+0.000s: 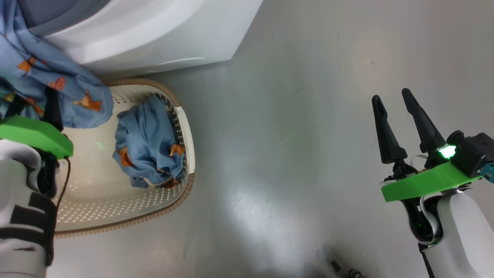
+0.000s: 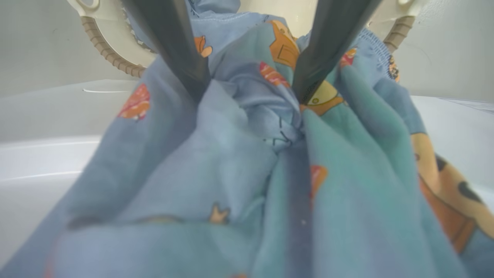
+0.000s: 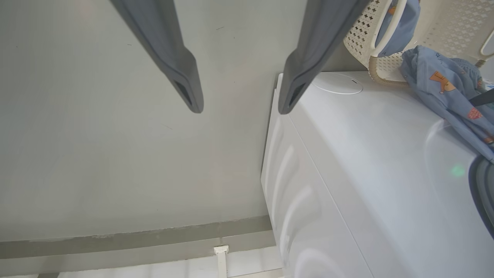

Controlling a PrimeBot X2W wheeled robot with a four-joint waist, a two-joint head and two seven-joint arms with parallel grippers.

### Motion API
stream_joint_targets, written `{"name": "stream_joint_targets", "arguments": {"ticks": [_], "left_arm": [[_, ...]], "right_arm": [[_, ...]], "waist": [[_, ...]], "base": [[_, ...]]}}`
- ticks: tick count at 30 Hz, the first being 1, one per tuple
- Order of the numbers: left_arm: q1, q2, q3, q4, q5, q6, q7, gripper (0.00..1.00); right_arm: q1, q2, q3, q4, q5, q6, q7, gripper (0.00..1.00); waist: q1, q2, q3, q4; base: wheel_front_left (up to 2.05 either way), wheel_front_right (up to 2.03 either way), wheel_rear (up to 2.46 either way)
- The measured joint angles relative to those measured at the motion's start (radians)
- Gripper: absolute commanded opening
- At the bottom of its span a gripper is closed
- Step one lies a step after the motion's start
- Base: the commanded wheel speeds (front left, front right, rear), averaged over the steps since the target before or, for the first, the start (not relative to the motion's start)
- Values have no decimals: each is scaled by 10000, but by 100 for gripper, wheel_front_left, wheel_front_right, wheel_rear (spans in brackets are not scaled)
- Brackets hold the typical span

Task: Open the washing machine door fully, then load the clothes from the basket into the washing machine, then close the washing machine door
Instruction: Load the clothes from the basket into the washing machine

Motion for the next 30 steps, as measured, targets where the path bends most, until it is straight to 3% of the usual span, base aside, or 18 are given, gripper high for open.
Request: {"name": "stream_joint_targets", "arguments": {"ticks": [1, 2, 12, 30], "left_arm": [[-35, 33, -52, 0, -121, 0, 0, 16], [-64, 56, -82, -4, -253, 0, 0, 0], [197, 138, -732, -1300, -1308, 0, 2, 0], [2142, -453, 253, -6238, -1116, 0, 0, 0]], "right_arm": [[-6, 0, 0, 0, 0, 0, 0, 100], [-8, 0, 0, -2, 0, 0, 0, 100], [-22, 10, -90, 10, -79, 0, 0, 100], [66, 44, -247, 4, -79, 0, 0, 100]], "waist": [[0, 1, 12, -9], [-1, 1, 15, -13], [0, 1, -102, 183], [0, 1, -793, 592]], "base": [[0, 0, 0], [0, 0, 0], [0, 0, 0], [0, 0, 0]]}}
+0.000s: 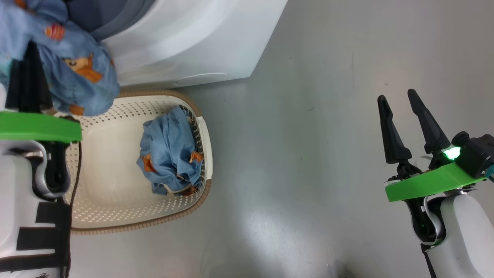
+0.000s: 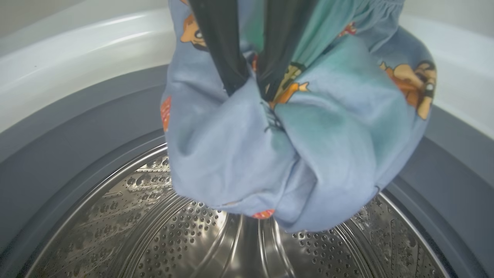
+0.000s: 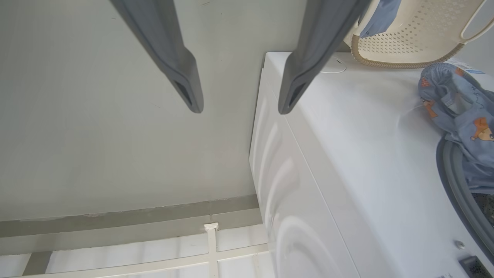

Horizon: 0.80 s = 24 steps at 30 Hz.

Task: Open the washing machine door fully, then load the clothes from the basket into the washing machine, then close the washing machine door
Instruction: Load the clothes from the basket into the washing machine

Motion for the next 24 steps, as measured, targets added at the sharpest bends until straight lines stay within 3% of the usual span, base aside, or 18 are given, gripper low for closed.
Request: {"name": "stream_joint_targets", "arguments": {"ticks": [5, 10, 24], "left_arm": [[-14, -82, 117, -978, 255, 0, -4, 0], [-610, 121, 48, -943, 433, 0, -2, 0], [-4102, 1151, -454, 1994, 546, 0, -10, 0]], "right_arm": [[1, 40, 0, 6, 0, 0, 0, 100], [-3, 148, 56, 44, 4, 0, 0, 100], [-26, 384, 261, 174, 35, 0, 0, 100]], "waist": [[1, 0, -78, 2], [0, 0, -75, -69], [0, 0, 62, -572]], "base": [[0, 0, 0], [0, 0, 0], [0, 0, 0]]}}
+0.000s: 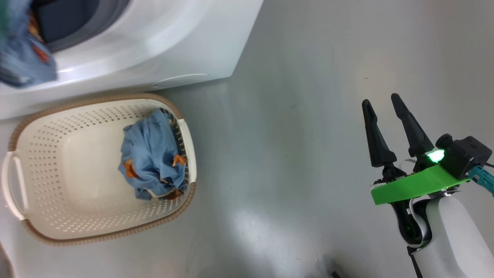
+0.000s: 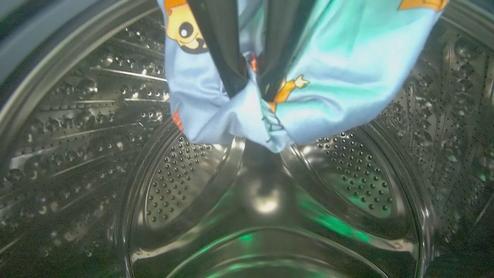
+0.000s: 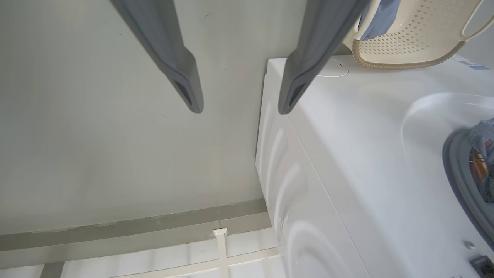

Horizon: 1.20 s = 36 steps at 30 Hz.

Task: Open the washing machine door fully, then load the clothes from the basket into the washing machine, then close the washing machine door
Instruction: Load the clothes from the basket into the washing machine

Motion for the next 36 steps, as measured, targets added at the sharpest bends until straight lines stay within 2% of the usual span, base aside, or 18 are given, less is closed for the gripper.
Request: {"name": "stream_joint_targets", "arguments": {"ticks": [6, 10, 11, 12, 13, 18, 23, 31, 36], "left_arm": [[-1477, 282, 17, 397, 418, 0, 0, 0], [-1804, 341, 132, 387, 644, 0, -4, 2], [-1799, 359, 21, 514, 719, 0, -2, 28], [-1786, 341, -27, 677, 761, 0, -2, 45], [-1783, 318, -29, 936, 750, 0, -2, 100], [-1732, 399, -316, 2234, 746, 0, 0, 100], [-1777, 420, -522, 2943, 575, 0, -2, 100], [-1669, 345, -531, 3312, 397, 0, -2, 100], [-807, 77, -198, 2957, 397, 0, 0, 100]], "right_arm": [[-141, 119, 27, -13, 44, 0, 0, 100], [-206, 173, 29, -38, 44, 0, 0, 100], [-206, 186, 31, -38, 44, 0, 0, 100], [-206, 196, 31, -36, 44, 0, 0, 100], [-206, 209, 35, -29, 44, 0, 0, 100], [-206, 272, 130, -4, 46, 0, 0, 100], [-206, 251, 125, -4, 52, 0, 0, 100], [-206, 219, 119, 12, 54, 0, 0, 100], [-193, 146, 59, 35, 52, 0, 0, 100]], "waist": [[0, 0, 202, -227], [0, 0, 334, -345], [0, 0, 354, -370], [0, 0, 367, -392], [0, 0, 363, -408], [0, 0, 324, -454], [0, 0, 284, -428], [0, 0, 144, -318], [0, 0, -9, -207]], "base": [[0, 0, 0], [0, 0, 0], [0, 0, 0], [0, 0, 0], [0, 0, 0], [0, 0, 0], [0, 0, 0], [0, 0, 0], [0, 0, 0]]}}
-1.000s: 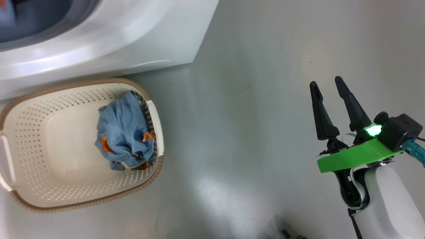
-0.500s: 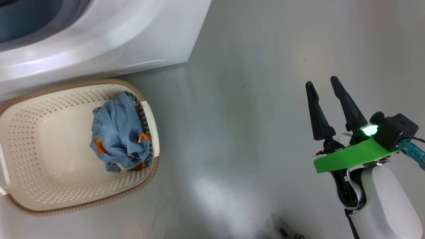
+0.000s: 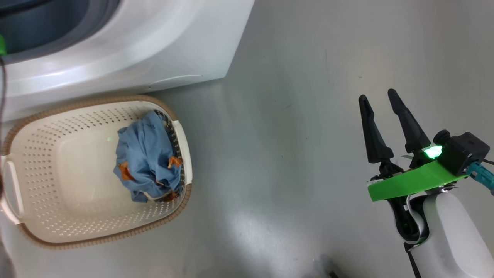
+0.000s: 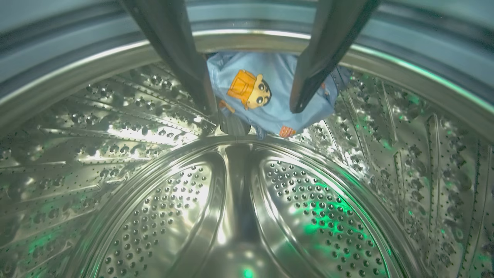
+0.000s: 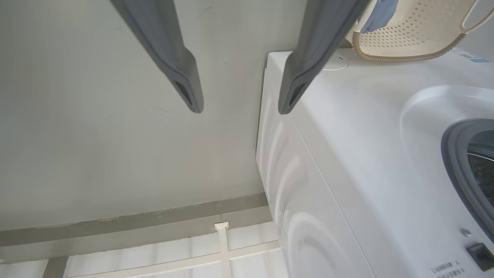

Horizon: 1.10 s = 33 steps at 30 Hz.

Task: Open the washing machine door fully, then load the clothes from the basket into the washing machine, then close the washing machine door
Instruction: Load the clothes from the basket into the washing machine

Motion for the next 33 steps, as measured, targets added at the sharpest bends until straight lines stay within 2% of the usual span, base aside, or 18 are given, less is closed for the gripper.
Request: {"name": "stream_joint_targets", "arguments": {"ticks": [13, 21, 33], "left_arm": [[3124, -1206, 1246, -2048, 1034, 0, 0, 100], [4908, -1726, 1448, -3149, 1494, 0, 0, 100], [7829, -1946, 1707, -4907, 1532, 0, 0, 100]], "right_arm": [[603, -397, -153, 146, -4, 0, 0, 100], [1210, -694, -196, 316, -4, 0, 0, 100], [2490, -924, -328, 426, 2, 0, 0, 100]], "waist": [[0, 0, -915, 404], [0, 0, -1732, 662], [0, 0, -3253, 1040]], "base": [[0, 0, 0], [0, 0, 0], [0, 0, 0]]}}
